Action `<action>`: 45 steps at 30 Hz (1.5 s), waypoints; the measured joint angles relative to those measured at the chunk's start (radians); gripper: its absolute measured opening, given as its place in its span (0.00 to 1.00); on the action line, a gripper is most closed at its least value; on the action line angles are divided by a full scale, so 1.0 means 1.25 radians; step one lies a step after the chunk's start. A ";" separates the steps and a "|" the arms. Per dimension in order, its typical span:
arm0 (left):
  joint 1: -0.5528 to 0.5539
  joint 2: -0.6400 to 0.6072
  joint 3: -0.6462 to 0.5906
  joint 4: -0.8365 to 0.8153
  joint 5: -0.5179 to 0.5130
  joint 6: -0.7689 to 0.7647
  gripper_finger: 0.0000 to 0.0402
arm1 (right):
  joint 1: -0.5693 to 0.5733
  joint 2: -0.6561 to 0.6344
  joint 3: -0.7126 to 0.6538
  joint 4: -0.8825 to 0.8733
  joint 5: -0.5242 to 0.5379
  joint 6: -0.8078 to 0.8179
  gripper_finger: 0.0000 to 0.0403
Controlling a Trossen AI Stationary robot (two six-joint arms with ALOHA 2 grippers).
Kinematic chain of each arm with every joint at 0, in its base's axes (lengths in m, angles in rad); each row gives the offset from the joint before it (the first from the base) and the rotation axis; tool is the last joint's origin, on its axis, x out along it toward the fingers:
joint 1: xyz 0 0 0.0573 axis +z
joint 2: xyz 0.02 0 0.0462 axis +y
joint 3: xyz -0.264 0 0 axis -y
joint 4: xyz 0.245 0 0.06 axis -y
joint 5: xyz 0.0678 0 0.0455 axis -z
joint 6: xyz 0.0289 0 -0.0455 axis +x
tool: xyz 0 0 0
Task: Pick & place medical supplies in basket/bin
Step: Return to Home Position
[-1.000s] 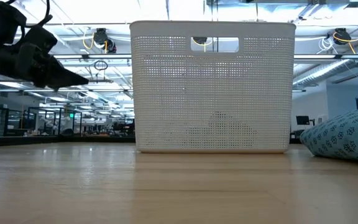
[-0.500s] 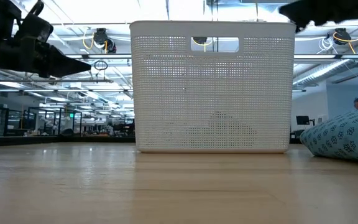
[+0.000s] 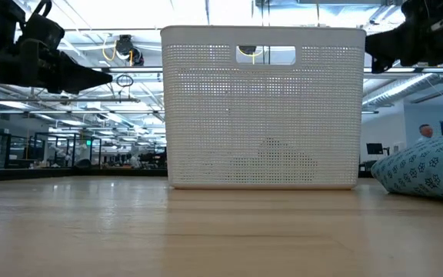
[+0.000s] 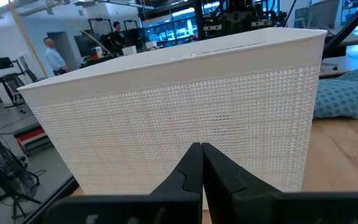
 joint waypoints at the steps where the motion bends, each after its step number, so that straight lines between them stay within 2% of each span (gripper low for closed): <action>1: 0.000 0.000 0.000 0.000 0.000 0.000 0.00 | 0.000 -0.005 -0.005 0.000 -0.002 0.003 0.00; 9: 0.000 0.000 0.000 -0.003 -0.003 -0.016 0.00 | 0.033 -0.052 -0.059 0.020 0.000 0.038 0.00; 15: 0.000 0.000 0.000 0.005 -0.030 -0.050 0.00 | 0.059 -0.081 -0.165 0.200 0.082 0.041 0.00; 18: 0.000 0.000 0.000 0.022 -0.042 -0.051 0.00 | 0.060 -0.074 -0.166 0.171 0.123 0.032 0.00; 24: 0.003 0.000 0.000 0.042 -0.038 -0.007 0.00 | 0.059 -0.074 -0.166 0.182 0.123 -0.006 0.00; 26: 0.010 0.000 0.000 0.063 -0.019 0.009 0.00 | 0.057 -0.076 -0.167 0.189 0.123 -0.016 0.00; 29: 0.023 0.000 0.000 0.069 0.071 0.012 0.00 | 0.057 -0.075 -0.167 0.187 0.117 -0.013 0.00; 31: 0.026 0.000 0.000 0.069 0.116 0.011 0.00 | 0.059 -0.075 -0.168 0.191 0.083 -0.006 0.00; 33: 0.022 0.000 0.000 0.076 0.123 0.013 0.00 | 0.063 -0.075 -0.168 0.197 0.055 -0.001 0.00; 40: -0.030 -0.034 0.005 0.079 0.077 0.014 0.00 | 0.095 -0.081 -0.169 0.300 0.038 0.034 0.00; 45: -0.095 -0.086 0.005 0.009 -0.021 0.047 0.00 | 0.118 -0.081 -0.169 0.241 0.040 0.023 0.00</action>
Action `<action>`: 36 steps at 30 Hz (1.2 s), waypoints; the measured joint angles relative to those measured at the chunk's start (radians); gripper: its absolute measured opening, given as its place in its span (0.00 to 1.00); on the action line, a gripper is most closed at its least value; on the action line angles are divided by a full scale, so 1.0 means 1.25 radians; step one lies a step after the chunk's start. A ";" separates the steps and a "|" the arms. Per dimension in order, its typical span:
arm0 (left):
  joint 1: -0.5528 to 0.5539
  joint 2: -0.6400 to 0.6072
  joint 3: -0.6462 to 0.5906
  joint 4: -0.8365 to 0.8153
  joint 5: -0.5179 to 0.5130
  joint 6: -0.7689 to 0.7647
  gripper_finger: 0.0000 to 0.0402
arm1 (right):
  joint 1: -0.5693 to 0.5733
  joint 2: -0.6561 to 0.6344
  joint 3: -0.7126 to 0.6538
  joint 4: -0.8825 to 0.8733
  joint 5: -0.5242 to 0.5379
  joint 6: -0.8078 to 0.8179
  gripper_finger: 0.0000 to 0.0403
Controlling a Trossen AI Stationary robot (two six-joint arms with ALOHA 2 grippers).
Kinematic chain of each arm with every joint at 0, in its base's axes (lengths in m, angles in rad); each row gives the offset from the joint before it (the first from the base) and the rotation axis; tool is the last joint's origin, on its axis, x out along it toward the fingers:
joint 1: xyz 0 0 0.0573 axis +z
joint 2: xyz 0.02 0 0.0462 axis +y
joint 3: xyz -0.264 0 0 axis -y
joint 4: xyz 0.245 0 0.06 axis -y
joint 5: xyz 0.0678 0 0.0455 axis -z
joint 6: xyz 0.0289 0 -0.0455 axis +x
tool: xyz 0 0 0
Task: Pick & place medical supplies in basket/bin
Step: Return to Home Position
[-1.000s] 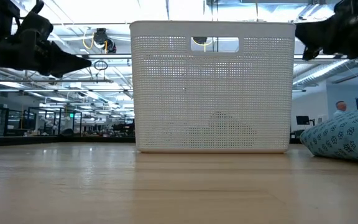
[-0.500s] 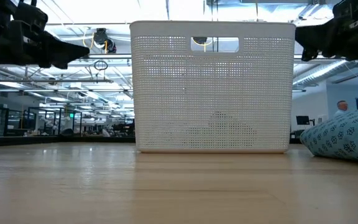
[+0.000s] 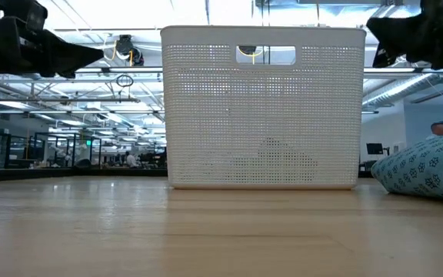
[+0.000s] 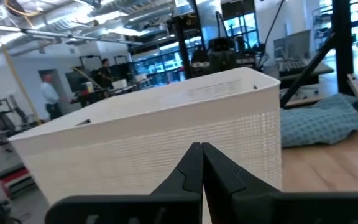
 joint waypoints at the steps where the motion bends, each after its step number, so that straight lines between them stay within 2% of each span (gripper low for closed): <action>1: -0.012 -0.014 0.000 -0.011 -0.017 0.006 0.00 | 0.005 0.000 0.000 -0.017 0.000 -0.005 0.00; 6: -0.055 -0.092 0.001 -0.128 -0.083 0.005 0.00 | 0.027 0.000 0.000 -0.097 0.009 -0.059 0.00; 10: -0.068 -0.136 0.002 -0.194 -0.101 -0.021 0.00 | 0.031 0.000 0.000 -0.145 0.063 -0.077 0.00; 17: -0.071 -0.127 0.002 -0.203 -0.056 -0.050 0.01 | 0.031 0.000 0.000 -0.182 0.060 -0.052 0.00; 23: -0.071 -0.122 0.002 -0.205 -0.056 -0.075 0.03 | 0.031 0.000 0.000 -0.174 0.006 -0.052 0.00; 30: -0.070 -0.098 0.002 -0.206 -0.056 -0.077 0.01 | 0.031 0.001 0.000 -0.152 0.002 -0.027 0.00; 36: -0.070 -0.083 0.002 -0.205 -0.056 -0.080 0.06 | 0.031 0.001 0.000 -0.148 0.004 -0.004 0.00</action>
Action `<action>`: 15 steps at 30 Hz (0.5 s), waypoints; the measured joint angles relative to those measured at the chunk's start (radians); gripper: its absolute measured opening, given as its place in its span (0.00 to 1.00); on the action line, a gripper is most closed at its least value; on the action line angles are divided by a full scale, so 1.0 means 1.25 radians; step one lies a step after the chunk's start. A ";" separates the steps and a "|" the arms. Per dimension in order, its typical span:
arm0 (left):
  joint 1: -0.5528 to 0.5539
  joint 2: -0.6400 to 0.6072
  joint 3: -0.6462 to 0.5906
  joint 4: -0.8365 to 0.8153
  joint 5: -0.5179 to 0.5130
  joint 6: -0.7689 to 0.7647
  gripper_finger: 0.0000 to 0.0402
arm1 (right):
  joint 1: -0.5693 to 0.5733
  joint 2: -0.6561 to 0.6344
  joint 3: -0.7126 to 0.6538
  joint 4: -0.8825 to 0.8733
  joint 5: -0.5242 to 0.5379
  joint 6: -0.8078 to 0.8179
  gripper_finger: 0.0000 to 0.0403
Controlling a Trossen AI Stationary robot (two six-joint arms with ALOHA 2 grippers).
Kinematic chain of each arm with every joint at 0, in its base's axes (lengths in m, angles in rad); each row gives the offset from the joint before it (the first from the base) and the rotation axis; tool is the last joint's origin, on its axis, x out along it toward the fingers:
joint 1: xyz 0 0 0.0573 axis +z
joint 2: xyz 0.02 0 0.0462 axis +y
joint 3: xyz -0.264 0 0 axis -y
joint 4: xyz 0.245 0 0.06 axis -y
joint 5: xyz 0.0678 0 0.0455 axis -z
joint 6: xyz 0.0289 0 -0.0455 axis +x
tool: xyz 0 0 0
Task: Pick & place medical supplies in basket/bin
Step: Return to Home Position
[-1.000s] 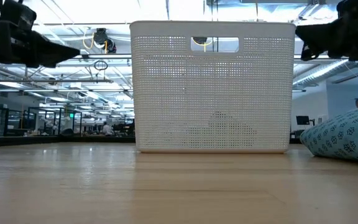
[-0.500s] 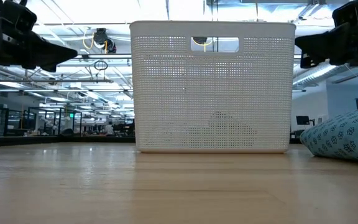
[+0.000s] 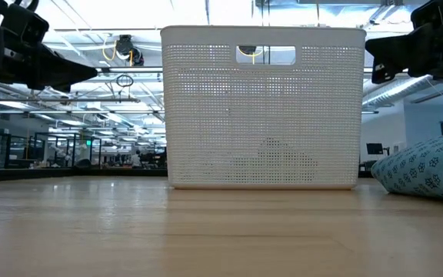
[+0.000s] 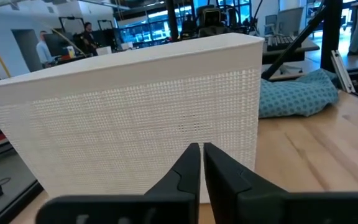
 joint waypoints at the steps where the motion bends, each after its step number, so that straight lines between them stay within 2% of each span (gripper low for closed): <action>1: 0.000 0.000 0.000 0.002 0.000 0.006 0.07 | 0.000 0.000 0.000 0.002 0.009 0.007 0.00; 6: 0.000 0.002 -0.003 0.019 0.000 0.005 0.09 | 0.000 0.000 0.000 -0.005 0.017 0.004 0.00; 15: 0.000 0.003 -0.003 0.028 0.000 0.004 0.06 | 0.000 0.000 0.000 -0.005 0.016 0.025 0.00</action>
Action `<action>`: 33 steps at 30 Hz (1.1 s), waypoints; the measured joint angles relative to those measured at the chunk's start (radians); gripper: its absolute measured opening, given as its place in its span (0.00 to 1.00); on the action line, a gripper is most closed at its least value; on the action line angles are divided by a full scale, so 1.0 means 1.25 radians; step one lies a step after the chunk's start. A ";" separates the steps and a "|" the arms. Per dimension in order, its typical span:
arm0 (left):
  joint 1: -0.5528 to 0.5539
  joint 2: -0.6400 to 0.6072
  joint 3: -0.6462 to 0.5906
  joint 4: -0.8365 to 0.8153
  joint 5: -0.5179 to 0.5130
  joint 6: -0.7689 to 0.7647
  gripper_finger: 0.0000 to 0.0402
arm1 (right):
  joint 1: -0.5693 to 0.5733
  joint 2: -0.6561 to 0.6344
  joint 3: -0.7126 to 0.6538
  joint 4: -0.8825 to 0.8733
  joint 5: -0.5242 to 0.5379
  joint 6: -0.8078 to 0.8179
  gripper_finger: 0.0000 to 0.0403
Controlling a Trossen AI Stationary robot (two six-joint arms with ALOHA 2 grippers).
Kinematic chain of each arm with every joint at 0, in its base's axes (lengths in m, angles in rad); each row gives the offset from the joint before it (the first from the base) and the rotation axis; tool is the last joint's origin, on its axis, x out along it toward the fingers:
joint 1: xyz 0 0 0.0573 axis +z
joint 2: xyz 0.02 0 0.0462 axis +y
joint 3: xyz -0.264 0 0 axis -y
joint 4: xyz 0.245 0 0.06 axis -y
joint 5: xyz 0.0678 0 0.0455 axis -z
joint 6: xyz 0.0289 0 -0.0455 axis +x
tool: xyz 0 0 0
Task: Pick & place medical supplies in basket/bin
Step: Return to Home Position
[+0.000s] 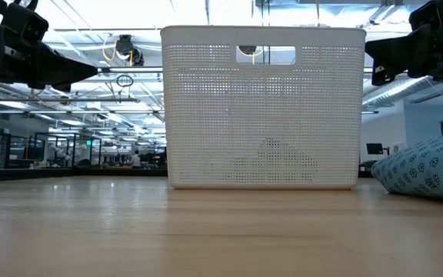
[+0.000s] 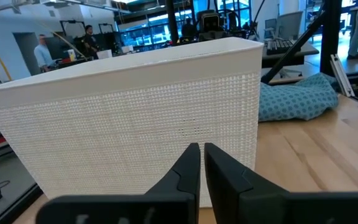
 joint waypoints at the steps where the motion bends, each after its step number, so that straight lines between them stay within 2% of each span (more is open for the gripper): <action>1: 0.000 0.000 0.000 0.000 0.000 -0.001 0.06 | 0.000 0.000 0.000 0.000 0.000 0.000 0.00; 12: 0.000 0.000 0.000 0.003 0.000 -0.001 0.01 | 0.000 0.000 -0.001 0.000 0.000 0.000 0.00; 24: 0.000 0.000 0.002 0.003 0.000 -0.001 0.11 | 0.000 0.000 -0.001 0.000 -0.001 0.000 0.00; 33: 0.000 0.000 0.002 0.004 0.000 -0.001 0.09 | 0.000 0.000 0.000 0.000 -0.001 0.000 0.00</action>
